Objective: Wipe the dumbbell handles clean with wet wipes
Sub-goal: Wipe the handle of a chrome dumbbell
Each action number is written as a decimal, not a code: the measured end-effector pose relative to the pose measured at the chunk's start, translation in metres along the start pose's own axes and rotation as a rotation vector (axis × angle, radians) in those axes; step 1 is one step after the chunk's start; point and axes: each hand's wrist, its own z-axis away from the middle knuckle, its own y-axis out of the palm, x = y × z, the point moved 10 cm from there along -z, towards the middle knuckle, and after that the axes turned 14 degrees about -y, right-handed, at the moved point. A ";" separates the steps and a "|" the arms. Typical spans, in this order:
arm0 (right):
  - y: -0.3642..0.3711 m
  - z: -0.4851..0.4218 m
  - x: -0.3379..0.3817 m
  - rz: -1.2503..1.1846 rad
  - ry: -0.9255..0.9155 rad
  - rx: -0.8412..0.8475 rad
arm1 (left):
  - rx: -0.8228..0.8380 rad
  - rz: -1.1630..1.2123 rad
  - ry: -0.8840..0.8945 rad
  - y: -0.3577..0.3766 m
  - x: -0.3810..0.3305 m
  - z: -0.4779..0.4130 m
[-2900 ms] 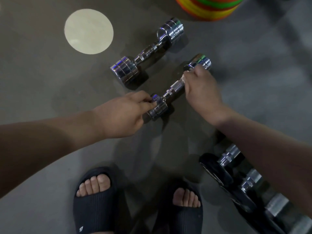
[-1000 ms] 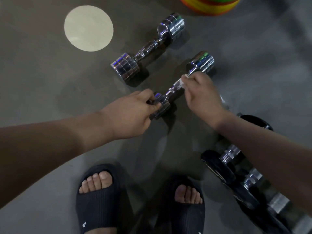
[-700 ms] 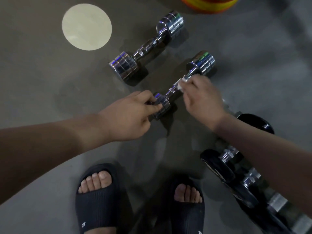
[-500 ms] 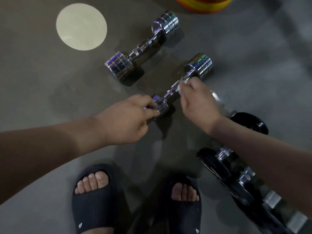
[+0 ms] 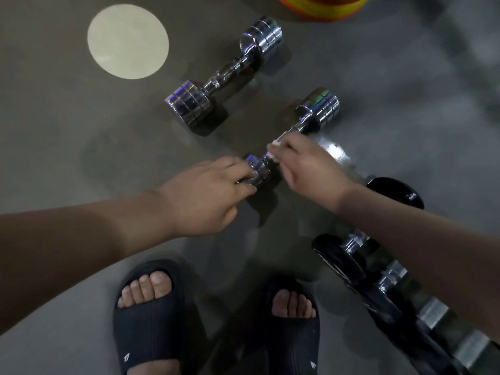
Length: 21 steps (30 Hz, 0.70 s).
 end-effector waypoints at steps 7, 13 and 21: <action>-0.014 -0.004 -0.025 0.140 0.225 -0.071 | -0.015 0.059 0.045 -0.001 -0.001 0.002; -0.015 0.004 -0.023 0.117 0.129 -0.048 | -0.020 0.093 0.084 -0.004 -0.002 0.001; -0.002 -0.001 -0.001 0.138 -0.035 0.080 | 0.003 0.096 0.097 0.000 -0.006 0.001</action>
